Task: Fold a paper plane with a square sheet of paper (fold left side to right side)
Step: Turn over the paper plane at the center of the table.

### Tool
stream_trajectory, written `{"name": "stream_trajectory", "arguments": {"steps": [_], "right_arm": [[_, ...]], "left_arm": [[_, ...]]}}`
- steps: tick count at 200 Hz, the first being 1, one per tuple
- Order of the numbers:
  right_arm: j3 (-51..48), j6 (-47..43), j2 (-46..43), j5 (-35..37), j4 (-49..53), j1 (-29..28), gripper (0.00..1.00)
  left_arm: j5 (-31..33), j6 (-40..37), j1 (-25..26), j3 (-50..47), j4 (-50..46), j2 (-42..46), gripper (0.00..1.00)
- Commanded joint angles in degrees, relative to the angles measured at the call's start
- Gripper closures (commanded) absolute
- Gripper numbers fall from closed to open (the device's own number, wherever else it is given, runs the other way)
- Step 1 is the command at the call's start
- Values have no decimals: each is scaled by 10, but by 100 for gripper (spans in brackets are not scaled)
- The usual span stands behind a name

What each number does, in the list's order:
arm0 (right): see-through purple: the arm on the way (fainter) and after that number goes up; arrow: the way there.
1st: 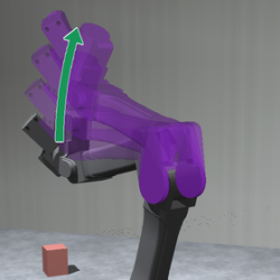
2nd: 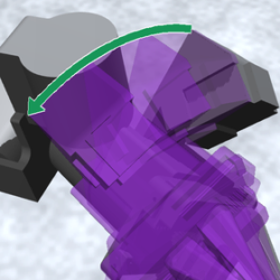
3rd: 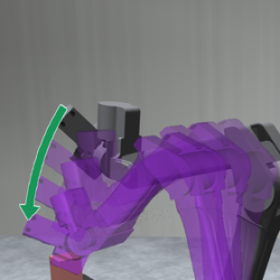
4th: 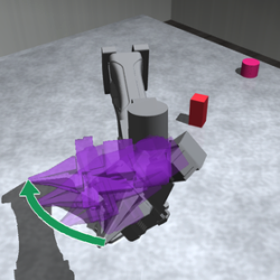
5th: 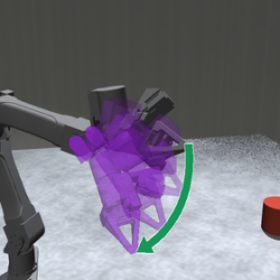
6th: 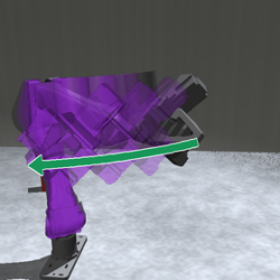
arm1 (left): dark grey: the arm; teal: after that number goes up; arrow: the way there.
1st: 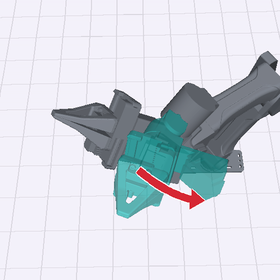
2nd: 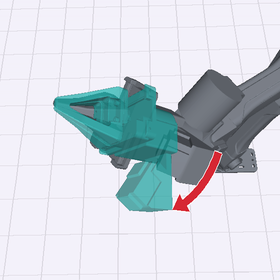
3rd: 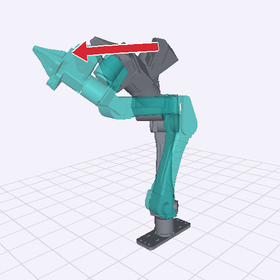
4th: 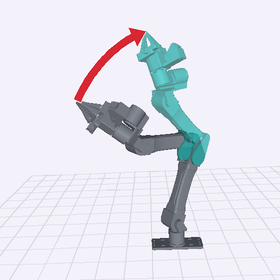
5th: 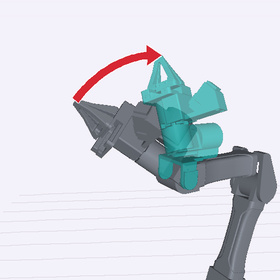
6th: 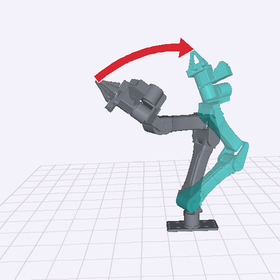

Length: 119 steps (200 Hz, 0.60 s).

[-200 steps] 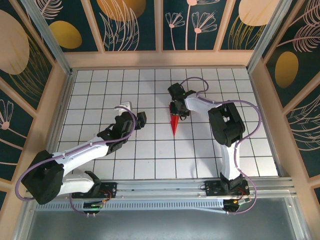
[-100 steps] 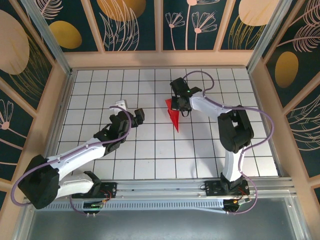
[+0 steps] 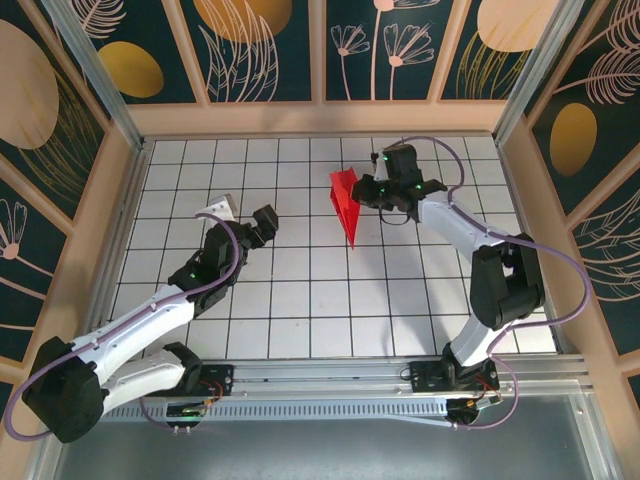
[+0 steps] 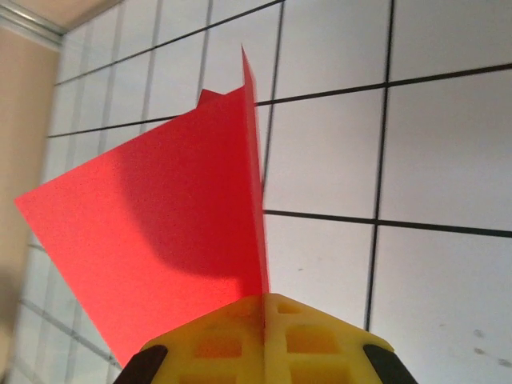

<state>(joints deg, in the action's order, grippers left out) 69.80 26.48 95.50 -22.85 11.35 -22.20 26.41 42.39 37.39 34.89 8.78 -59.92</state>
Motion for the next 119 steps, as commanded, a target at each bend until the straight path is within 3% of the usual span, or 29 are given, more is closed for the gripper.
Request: {"name": "stream_trajectory", "arguments": {"steps": [1, 27, 119], "right_arm": [[-33, 24, -2, -136, -111, 5, 100], [-66, 47, 26, -185, -174, 4, 100], [-85, 76, 163, -199, -264, -20, 100]], "left_arm": [[-24, 21, -3, -5, 12, -5, 1], [-36, 25, -4, 1, 12, -16, 1], [-53, 35, -5, 12, 6, -42, 1]]}}
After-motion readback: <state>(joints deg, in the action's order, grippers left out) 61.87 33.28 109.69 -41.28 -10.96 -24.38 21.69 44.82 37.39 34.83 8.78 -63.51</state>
